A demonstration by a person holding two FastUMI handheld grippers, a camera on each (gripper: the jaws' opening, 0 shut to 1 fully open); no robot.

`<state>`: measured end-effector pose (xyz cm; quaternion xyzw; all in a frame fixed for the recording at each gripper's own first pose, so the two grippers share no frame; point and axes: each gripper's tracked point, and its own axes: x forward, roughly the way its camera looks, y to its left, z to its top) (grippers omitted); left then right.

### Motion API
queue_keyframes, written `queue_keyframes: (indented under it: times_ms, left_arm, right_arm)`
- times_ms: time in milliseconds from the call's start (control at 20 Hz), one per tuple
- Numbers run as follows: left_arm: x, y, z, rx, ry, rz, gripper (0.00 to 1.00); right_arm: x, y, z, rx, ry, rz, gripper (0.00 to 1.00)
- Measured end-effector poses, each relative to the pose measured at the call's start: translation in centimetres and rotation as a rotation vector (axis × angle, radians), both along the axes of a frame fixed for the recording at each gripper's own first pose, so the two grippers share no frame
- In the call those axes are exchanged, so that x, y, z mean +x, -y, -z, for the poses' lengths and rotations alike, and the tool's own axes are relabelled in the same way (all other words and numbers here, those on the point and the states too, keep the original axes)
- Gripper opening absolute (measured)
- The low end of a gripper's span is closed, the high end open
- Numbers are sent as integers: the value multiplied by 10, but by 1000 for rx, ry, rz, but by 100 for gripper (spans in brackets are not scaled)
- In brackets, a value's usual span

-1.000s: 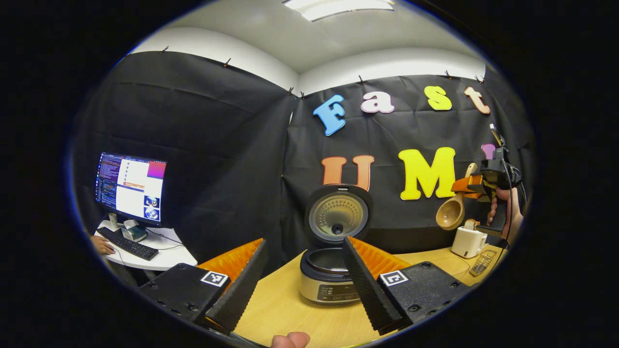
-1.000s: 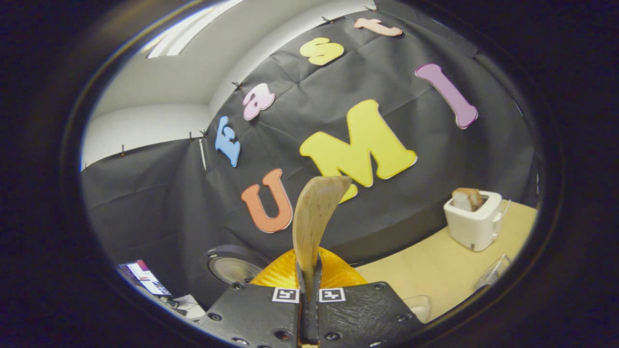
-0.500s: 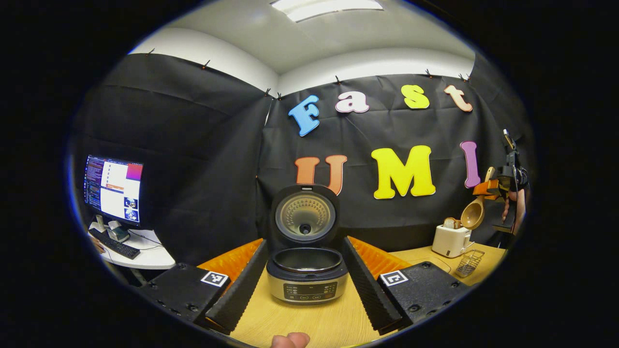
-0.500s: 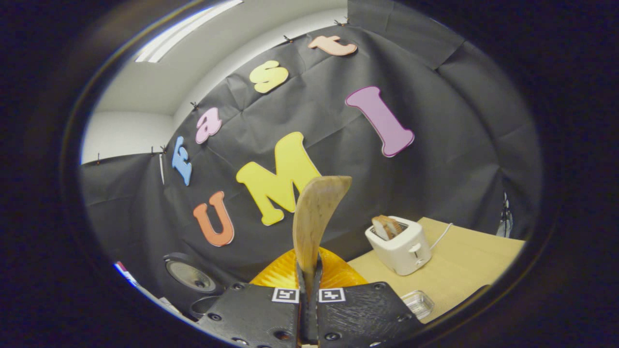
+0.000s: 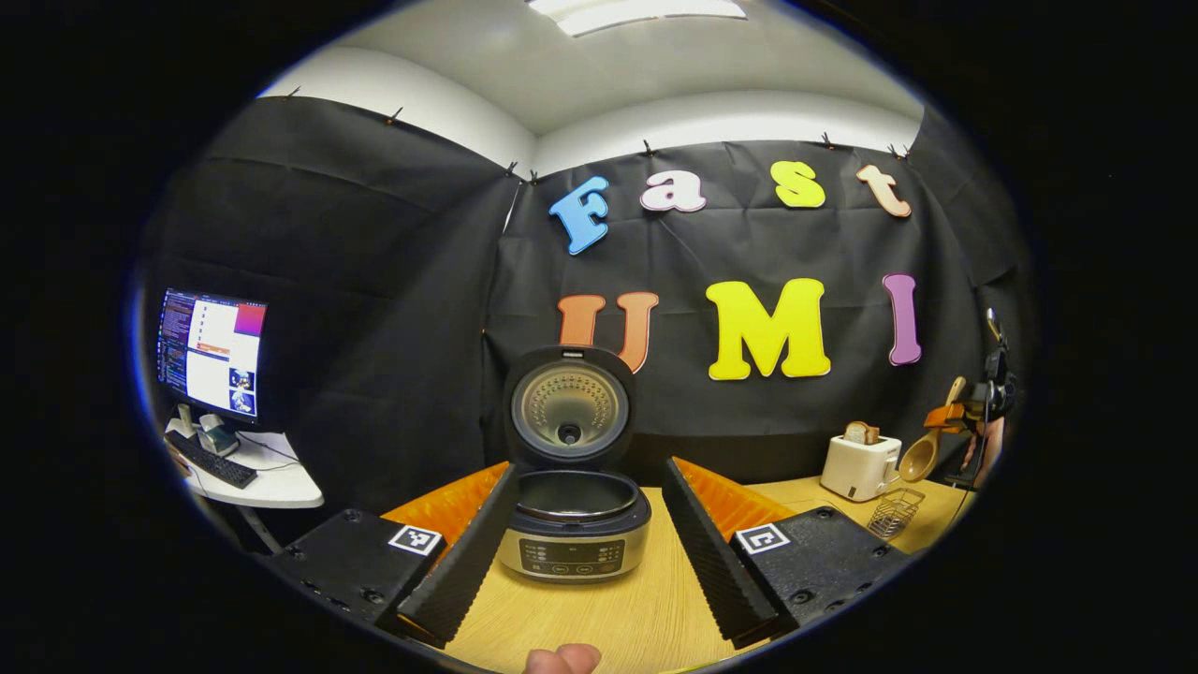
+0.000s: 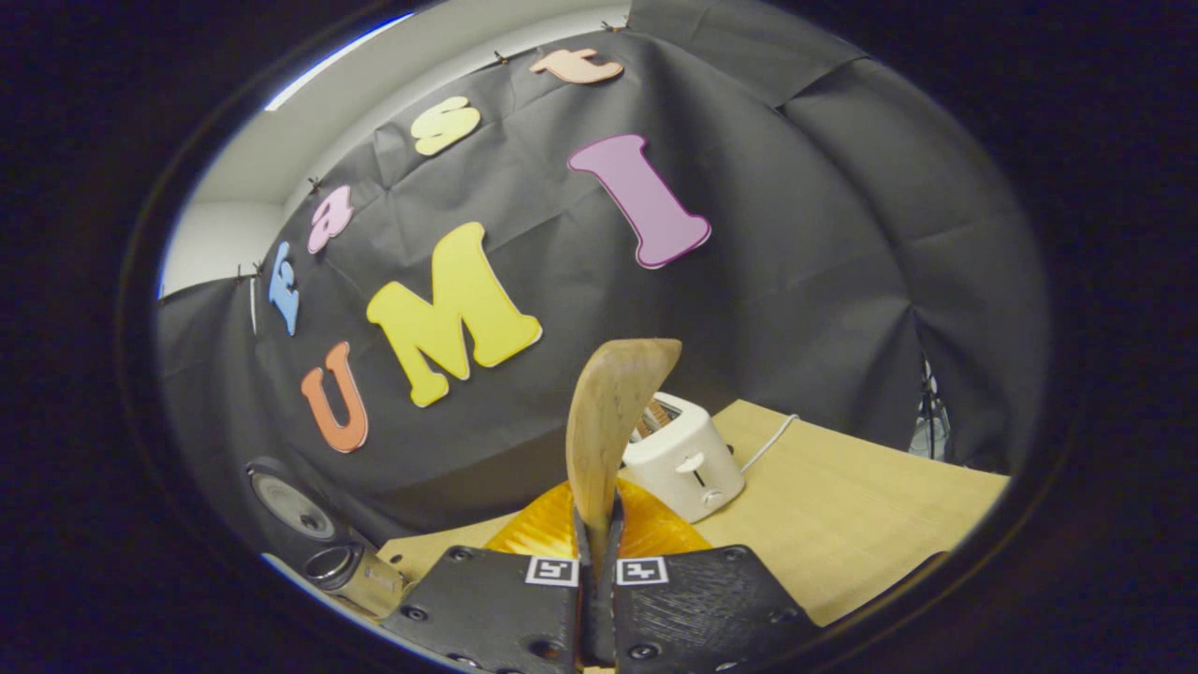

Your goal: Close the left gripper, press the button to open the rice cooker; take a wooden spoon from the chopstick holder with the right hand, scoop a spoonful of rice and pour it into the rice cooker, then put the wooden spoon back into the chopstick holder.

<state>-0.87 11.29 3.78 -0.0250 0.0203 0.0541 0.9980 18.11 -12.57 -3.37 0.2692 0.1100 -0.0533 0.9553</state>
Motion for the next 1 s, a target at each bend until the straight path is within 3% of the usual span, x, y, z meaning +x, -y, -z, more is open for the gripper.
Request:
queue_keyframes:
  times_ms: [700, 1000]
  left_arm:
    - [0, 16, -7, 42, -14, 4, 98]
    - [-5, 13, -11, 50, -13, -6, 98]
  right_arm:
    - [9, -11, 81, -169, -71, -14, 0]
    - [6, -11, 94, -179, -85, -5, 6]
